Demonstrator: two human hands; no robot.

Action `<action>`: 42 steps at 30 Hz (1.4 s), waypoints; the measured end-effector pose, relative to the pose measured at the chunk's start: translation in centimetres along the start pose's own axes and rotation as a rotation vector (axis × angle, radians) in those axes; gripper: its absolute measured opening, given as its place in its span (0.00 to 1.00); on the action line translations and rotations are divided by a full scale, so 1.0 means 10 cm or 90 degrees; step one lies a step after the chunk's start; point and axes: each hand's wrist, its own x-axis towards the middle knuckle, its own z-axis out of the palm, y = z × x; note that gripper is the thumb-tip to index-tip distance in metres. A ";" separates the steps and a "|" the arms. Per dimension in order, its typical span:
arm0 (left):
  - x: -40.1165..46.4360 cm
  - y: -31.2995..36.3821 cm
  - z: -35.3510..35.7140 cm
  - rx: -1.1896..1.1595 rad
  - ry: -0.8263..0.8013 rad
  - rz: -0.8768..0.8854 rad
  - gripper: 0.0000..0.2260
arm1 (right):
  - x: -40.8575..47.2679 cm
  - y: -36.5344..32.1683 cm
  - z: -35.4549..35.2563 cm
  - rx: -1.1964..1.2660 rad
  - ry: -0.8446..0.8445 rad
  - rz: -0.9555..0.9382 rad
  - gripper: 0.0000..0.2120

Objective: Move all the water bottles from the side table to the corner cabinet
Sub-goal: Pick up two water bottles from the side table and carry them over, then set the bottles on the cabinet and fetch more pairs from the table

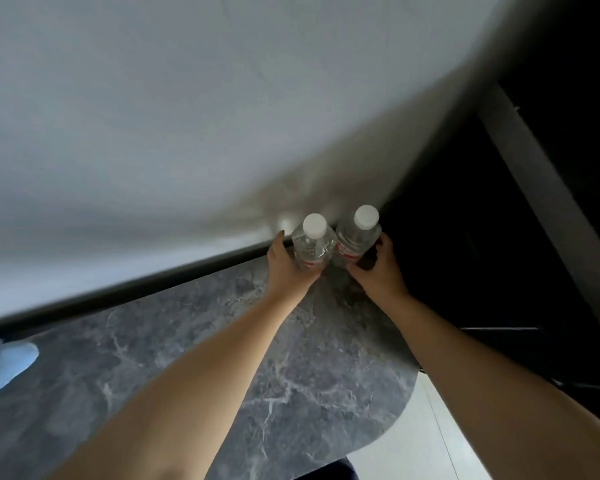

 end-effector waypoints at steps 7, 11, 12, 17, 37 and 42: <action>-0.72 0.66 -0.74 0.100 -0.041 0.030 0.39 | -0.72 -0.85 -0.64 -0.200 -0.045 0.048 0.40; -1.13 1.14 -1.08 0.232 -0.091 0.085 0.30 | -1.20 -1.52 -0.87 -0.364 -0.101 0.034 0.35; -1.24 1.28 -1.17 0.300 -0.091 0.111 0.29 | -1.33 -1.71 -0.89 -0.416 -0.100 0.026 0.33; -1.68 1.73 -1.57 0.570 -0.048 0.235 0.26 | -1.79 -2.38 -0.80 -0.631 -0.093 -0.103 0.28; -3.58 0.78 -2.80 0.391 0.259 -0.077 0.26 | -2.75 -2.97 0.46 -0.904 -0.351 -0.650 0.21; -4.52 0.22 -2.89 0.288 0.386 -0.203 0.30 | -3.42 -2.80 0.96 -0.933 -0.469 -0.765 0.19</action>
